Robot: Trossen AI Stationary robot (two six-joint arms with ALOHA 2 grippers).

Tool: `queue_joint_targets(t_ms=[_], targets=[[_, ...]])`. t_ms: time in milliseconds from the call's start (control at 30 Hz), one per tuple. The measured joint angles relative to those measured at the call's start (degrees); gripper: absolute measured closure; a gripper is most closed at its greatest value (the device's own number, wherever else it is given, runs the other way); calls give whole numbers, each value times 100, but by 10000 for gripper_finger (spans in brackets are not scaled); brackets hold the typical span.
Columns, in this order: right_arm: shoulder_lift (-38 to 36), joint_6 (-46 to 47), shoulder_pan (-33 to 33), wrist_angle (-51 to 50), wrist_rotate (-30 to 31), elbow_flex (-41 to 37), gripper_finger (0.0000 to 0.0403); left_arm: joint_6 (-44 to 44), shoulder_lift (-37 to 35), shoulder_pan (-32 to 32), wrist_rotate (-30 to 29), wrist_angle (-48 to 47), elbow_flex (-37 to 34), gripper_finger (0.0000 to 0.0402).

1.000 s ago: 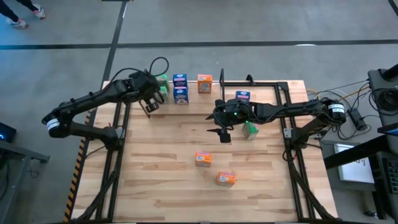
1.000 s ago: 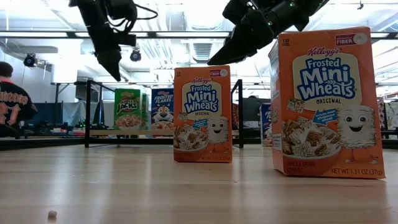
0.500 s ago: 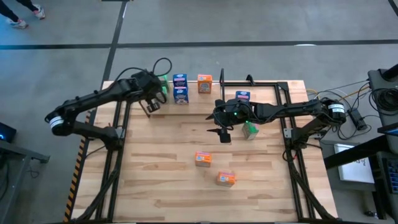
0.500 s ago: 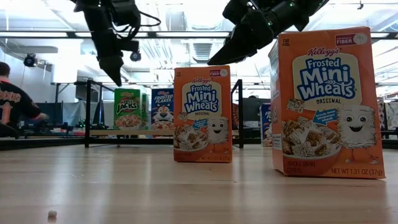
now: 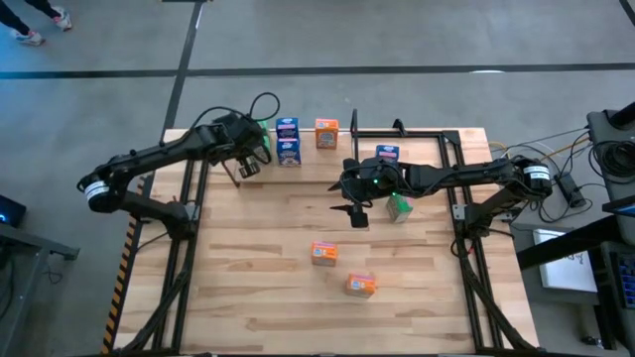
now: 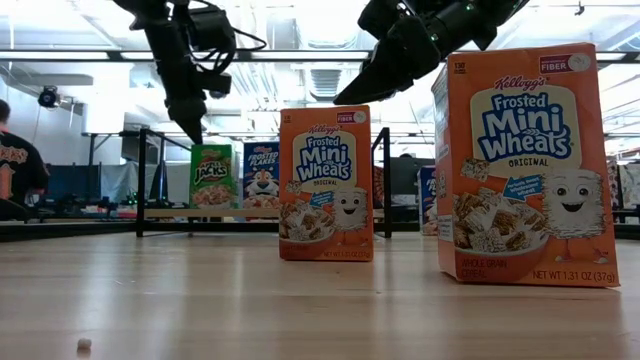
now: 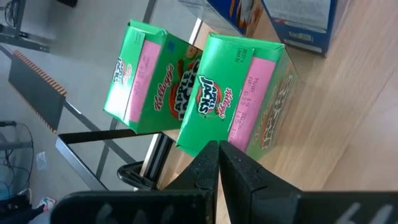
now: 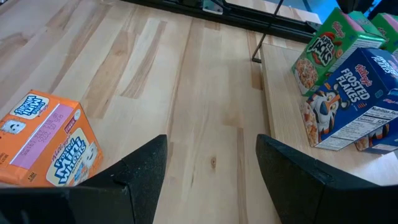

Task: Stack cereal on shelf
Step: Put the left green cereal box on the shelf aligned with the other green cereal box, then put the top orange cereal box on the shelf aligned with the other orange cereal box

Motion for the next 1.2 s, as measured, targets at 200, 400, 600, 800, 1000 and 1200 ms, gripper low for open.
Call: queue_joint_targets(t_ms=[200,400,600,800,1000,1200], targets=[[0,-4,2,0,1,0,168,4,-44,3,-46,-52,0,401],[0,-7,1,0,1,0,168,-27,-159,3,-41,-134,95,401],[0,0,0,0,2,0,168,-63,-171,3,-36,-123,238,401],[0,2,2,-4,0,0,168,-389,-208,-43,385,-109,262,401],[0,47,2,-4,1,1,168,-860,-283,-292,1019,70,262,401],[0,363,2,-4,2,0,168,-1183,-591,-1036,1023,735,49,401]])
